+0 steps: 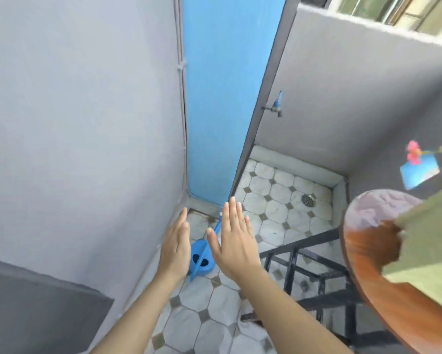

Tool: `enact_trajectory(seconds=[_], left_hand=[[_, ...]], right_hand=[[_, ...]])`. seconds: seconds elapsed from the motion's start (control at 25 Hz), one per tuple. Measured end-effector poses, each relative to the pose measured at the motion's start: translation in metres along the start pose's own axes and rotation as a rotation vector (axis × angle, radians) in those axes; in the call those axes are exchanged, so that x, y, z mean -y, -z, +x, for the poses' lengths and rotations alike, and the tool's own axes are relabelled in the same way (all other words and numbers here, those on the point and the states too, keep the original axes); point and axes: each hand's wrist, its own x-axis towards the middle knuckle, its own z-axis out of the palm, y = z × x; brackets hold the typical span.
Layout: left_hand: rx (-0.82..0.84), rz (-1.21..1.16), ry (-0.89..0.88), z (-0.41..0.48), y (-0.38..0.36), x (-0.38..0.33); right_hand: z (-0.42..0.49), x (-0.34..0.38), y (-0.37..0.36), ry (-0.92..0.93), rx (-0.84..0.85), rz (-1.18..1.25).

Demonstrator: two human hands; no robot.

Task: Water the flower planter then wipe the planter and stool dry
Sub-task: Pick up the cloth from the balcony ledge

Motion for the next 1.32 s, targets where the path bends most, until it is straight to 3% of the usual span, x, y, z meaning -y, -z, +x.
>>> enact_trajectory(seconds=[0.16, 0.28, 0.52, 0.64, 1.0, 1.2, 1.32], left_hand=[[0.017, -0.002, -0.140, -0.028, 0.041, -0.167], [0.124, 0.004, -0.294, -0.066, 0.052, -0.292], [0.439, 0.011, -0.650, -0.155, -0.021, -0.418], [0.671, 0.006, -0.743, -0.217, -0.091, -0.437], [1.302, 0.288, -0.842, -0.430, -0.248, -0.391], [1.395, 0.485, -0.858, -0.501, -0.288, -0.350], [1.320, 0.671, -0.858, -0.526, -0.307, -0.324]], right_hand=[[-0.038, 0.059, 0.158, -0.035, -0.144, 0.049], [-0.094, 0.083, 0.276, -0.083, -0.335, 0.088], [-0.227, 0.024, 0.384, -0.379, -0.694, 0.002], [-0.319, -0.027, 0.388, -0.655, -0.749, -0.041], [-0.572, -0.131, 0.308, -1.392, -0.608, 0.065], [-0.636, -0.173, 0.270, -1.507, -0.464, 0.142], [-0.652, -0.195, 0.259, -1.498, -0.446, 0.163]])
